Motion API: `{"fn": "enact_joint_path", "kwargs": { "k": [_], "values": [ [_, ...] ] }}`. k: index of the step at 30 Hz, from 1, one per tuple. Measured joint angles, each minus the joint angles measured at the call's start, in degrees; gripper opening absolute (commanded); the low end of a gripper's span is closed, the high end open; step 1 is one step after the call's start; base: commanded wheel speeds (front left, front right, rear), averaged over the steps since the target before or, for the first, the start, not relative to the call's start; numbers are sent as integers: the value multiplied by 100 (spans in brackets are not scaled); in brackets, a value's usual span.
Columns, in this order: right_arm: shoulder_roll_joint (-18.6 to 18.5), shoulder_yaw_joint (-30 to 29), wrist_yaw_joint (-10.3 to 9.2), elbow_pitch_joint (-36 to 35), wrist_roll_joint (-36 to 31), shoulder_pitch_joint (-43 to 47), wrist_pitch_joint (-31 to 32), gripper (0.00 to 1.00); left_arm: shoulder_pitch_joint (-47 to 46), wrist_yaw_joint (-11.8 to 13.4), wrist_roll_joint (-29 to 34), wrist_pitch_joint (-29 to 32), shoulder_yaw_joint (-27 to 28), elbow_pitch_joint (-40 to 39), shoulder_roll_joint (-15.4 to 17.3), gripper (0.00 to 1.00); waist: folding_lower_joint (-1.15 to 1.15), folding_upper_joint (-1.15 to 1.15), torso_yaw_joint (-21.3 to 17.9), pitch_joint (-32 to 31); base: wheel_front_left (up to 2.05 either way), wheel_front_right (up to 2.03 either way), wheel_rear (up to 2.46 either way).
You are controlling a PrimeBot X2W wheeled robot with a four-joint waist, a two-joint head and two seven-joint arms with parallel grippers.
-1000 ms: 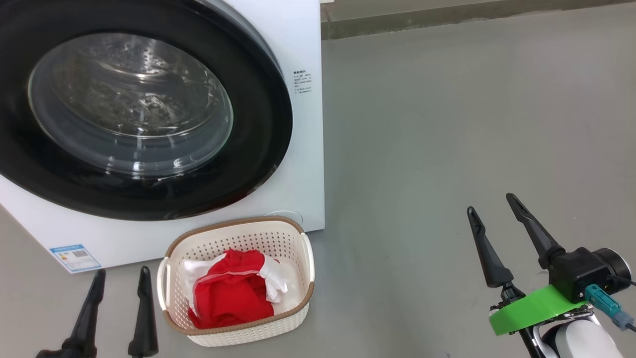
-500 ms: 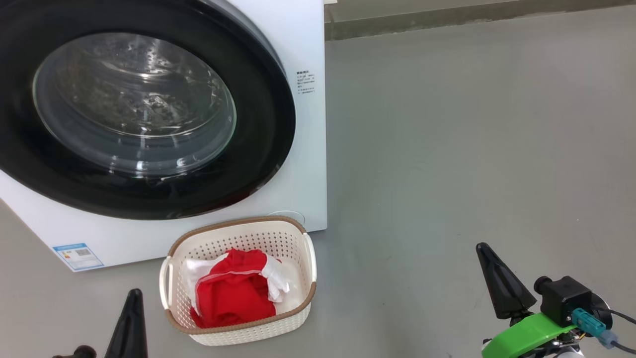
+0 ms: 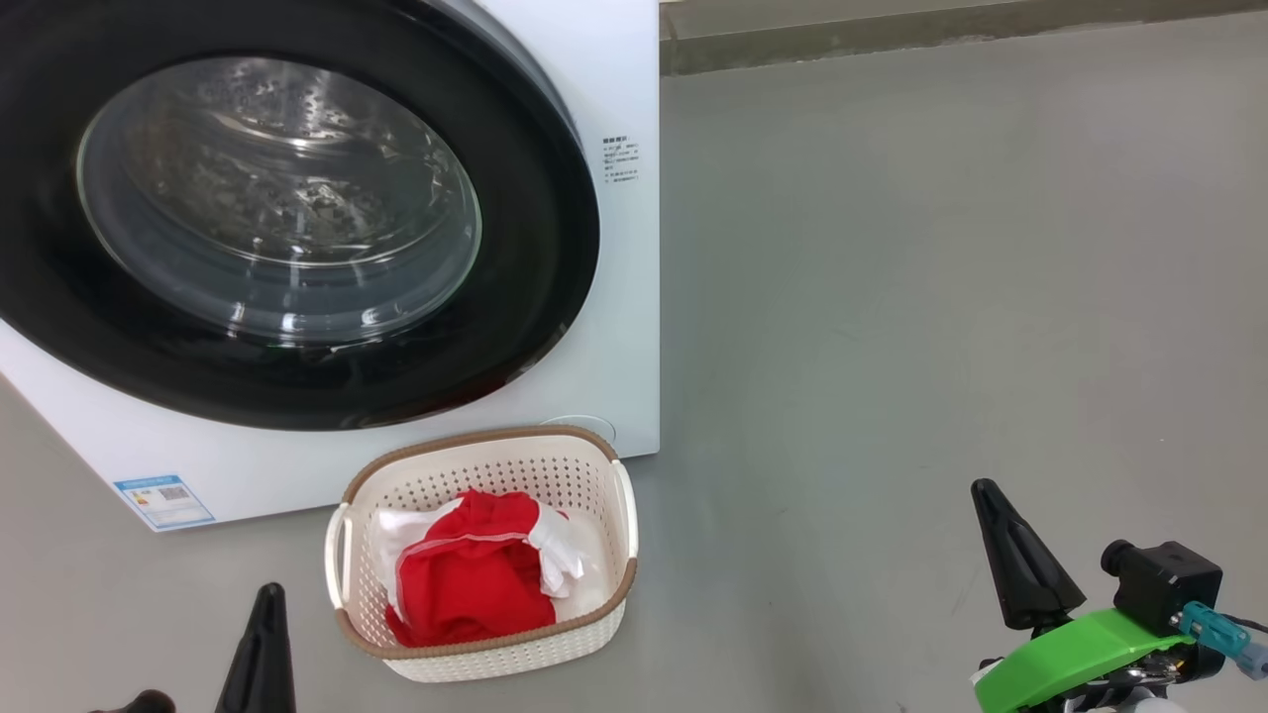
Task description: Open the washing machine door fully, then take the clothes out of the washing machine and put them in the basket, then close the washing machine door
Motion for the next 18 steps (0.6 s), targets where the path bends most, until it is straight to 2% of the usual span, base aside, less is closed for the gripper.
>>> {"fn": "enact_joint_path", "kwargs": {
  "k": [18],
  "values": [
    [27, -138, 0, 10, 1183, -16, 294, 0, -63, -21, -1170, 285, -41, 122, 12, 0, 0, 0, 96, 21, 0, 0, 0]
  ]
}}
